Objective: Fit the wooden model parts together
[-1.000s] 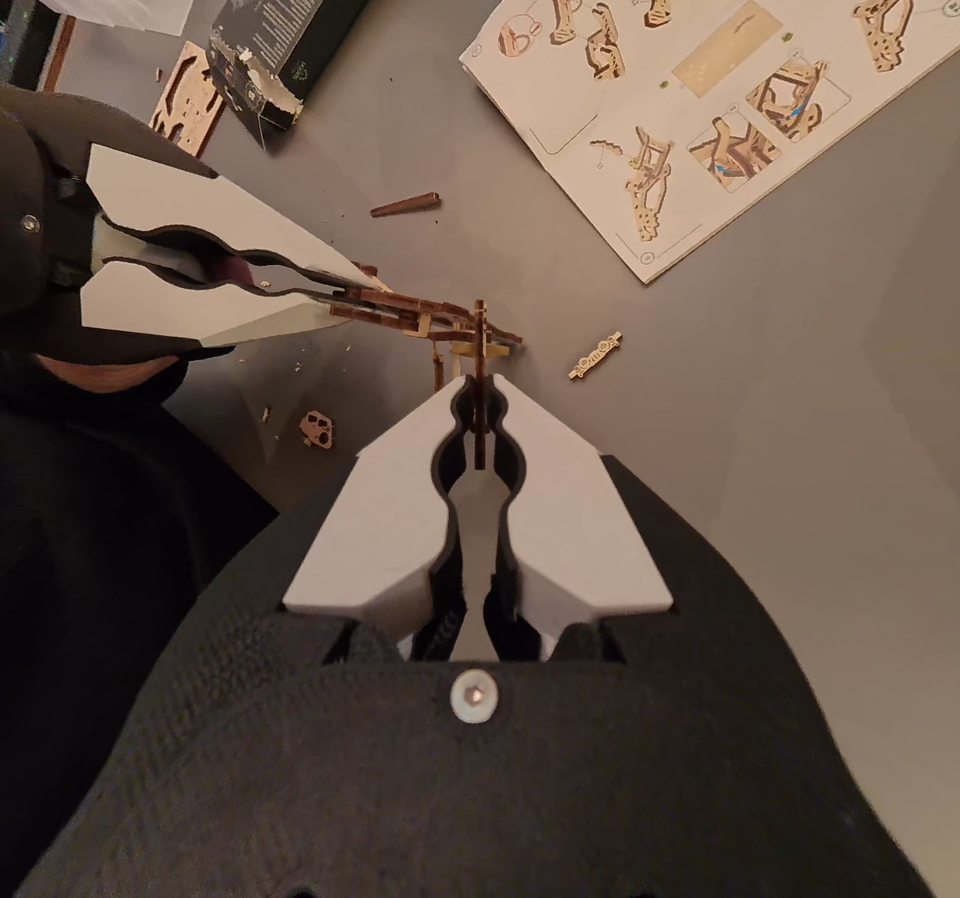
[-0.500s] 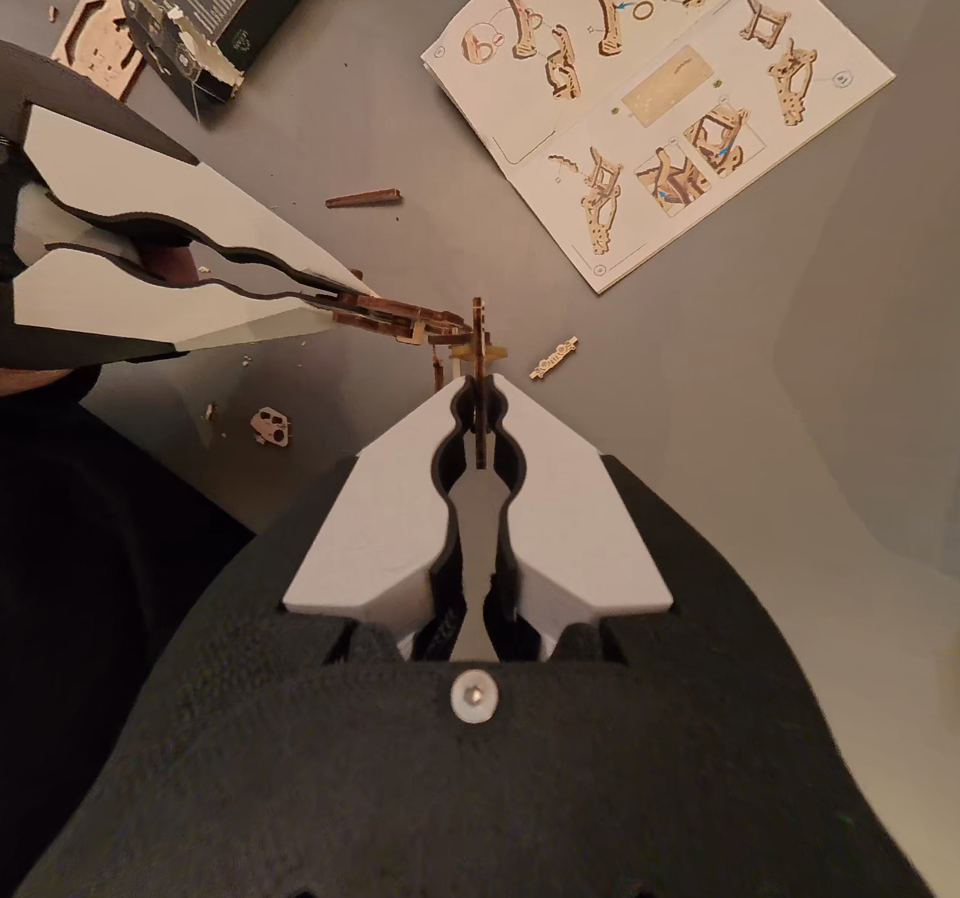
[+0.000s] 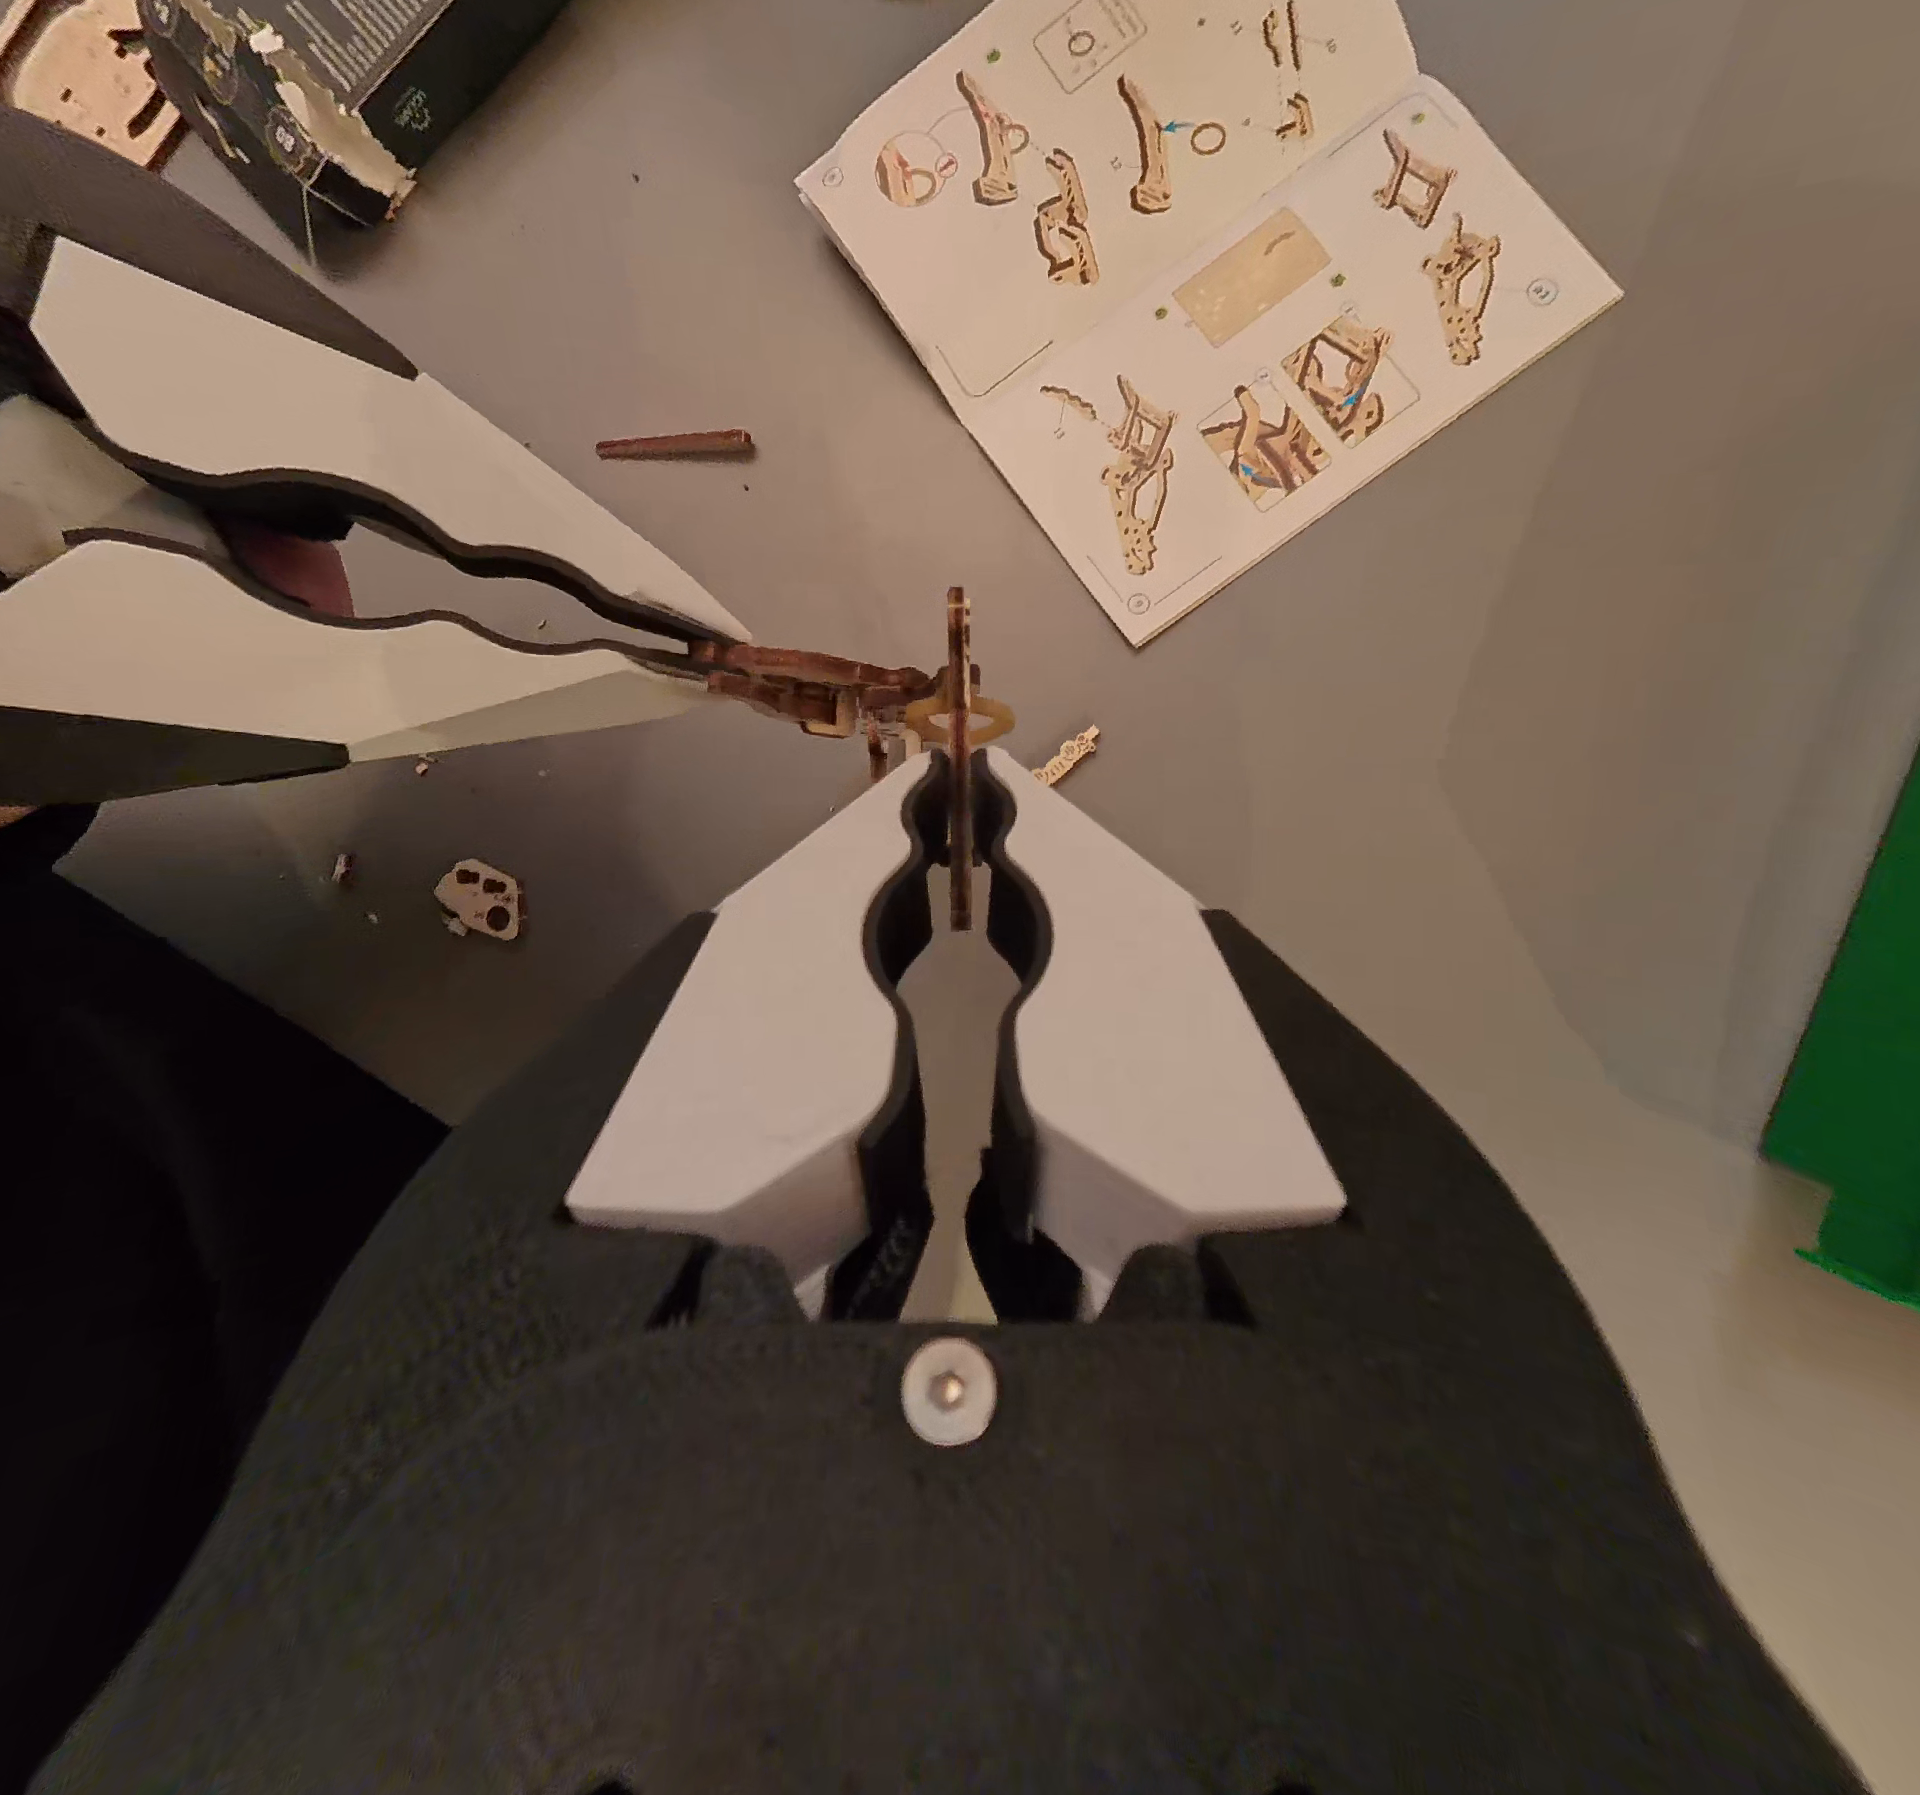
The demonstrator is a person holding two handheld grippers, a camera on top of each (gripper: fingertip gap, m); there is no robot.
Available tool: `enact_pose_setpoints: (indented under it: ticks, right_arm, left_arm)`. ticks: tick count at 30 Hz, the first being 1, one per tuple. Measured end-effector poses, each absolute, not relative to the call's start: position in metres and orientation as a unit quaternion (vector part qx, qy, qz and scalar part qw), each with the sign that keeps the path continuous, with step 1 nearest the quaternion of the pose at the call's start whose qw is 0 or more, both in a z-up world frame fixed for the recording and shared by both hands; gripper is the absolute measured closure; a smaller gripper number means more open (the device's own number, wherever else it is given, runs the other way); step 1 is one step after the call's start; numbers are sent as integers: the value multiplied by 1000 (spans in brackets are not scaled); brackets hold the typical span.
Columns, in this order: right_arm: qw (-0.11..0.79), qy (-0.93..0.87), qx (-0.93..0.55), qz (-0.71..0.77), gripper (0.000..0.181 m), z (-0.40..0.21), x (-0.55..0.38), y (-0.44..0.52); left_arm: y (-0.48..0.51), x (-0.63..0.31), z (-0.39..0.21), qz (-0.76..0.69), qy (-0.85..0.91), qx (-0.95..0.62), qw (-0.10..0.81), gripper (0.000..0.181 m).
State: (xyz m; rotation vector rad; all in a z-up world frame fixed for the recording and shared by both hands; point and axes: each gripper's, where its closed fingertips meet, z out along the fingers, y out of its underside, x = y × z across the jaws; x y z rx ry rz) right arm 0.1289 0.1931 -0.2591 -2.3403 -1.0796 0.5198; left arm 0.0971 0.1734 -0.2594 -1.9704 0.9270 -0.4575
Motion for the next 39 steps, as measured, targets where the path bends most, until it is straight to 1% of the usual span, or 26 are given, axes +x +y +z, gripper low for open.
enact_pose_setpoints:
  ticks: [1, 11, 27, 30, 33, 39]
  right_arm:
    - [258, -394, -861, 192, 181, -259, 128, 194]
    - [291, -365, -856, 223, 181, -261, 121, 196]
    - [290, -355, -853, 250, 179, -260, 111, 196]
    - [289, -357, -852, 250, 175, -260, 107, 196]
    - [285, -350, -853, 263, 176, -261, 105, 198]
    - [279, -335, -853, 287, 170, -260, 100, 200]
  left_arm:
    - [174, 97, -259, -194, 367, -795, 442, 179]
    - [176, 91, -261, -273, 300, -805, 432, 180]
    - [178, 84, -264, -329, 244, -807, 425, 180]
    - [179, 81, -265, -344, 229, -807, 421, 180]
    - [180, 78, -268, -362, 213, -807, 416, 180]
    - [183, 73, -272, -399, 179, -803, 404, 180]
